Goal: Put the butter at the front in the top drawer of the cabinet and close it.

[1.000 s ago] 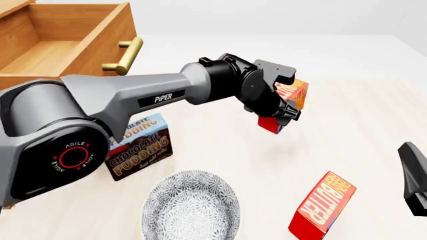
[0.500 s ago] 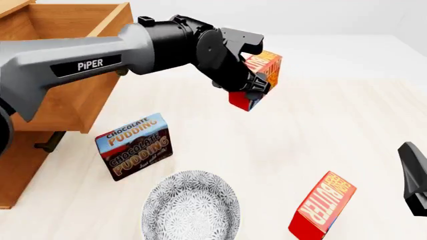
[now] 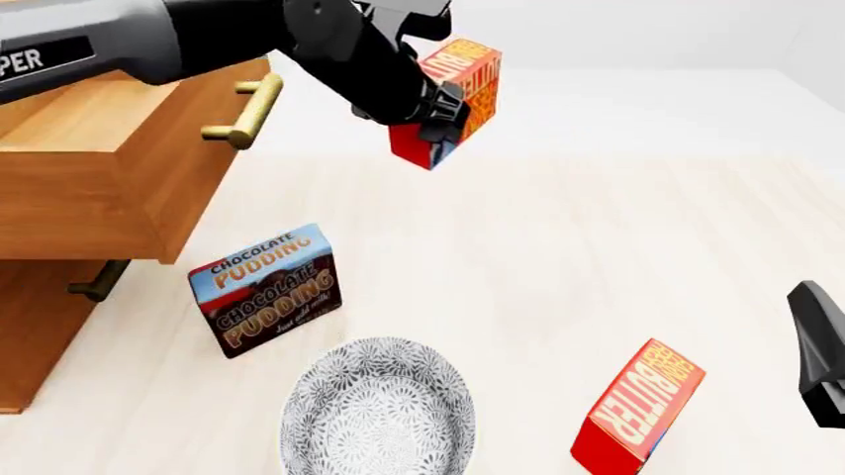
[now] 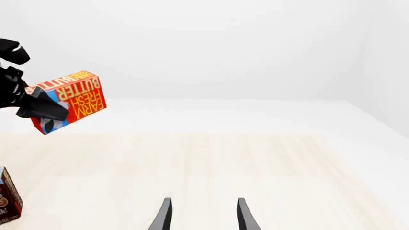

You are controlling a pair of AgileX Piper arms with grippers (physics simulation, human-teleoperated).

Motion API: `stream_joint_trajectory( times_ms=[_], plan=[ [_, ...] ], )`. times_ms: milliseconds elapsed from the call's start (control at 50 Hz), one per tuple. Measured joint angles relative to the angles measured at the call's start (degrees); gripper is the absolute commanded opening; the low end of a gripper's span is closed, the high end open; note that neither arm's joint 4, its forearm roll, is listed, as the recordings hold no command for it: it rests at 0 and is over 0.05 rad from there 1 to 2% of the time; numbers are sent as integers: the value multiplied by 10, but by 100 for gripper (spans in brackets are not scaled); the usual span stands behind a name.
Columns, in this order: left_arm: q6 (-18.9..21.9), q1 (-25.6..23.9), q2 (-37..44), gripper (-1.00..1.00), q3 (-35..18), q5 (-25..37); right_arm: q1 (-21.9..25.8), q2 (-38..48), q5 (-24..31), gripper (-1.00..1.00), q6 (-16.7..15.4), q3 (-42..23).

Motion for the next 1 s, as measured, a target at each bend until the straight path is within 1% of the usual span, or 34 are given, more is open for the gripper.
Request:
stream_joint_trajectory(
  times_ms=[260, 540, 1000],
  plan=[
    [23, 34, -51, -100, 2, 42, 0, 0, 0, 100, 0, 0],
    [43, 62, -77, -100, -39, 110, 0, 0, 0, 100, 0, 0],
    [63, 114, -109, -100, -77, 185, 0, 0, 0, 100, 0, 0]
  ],
)
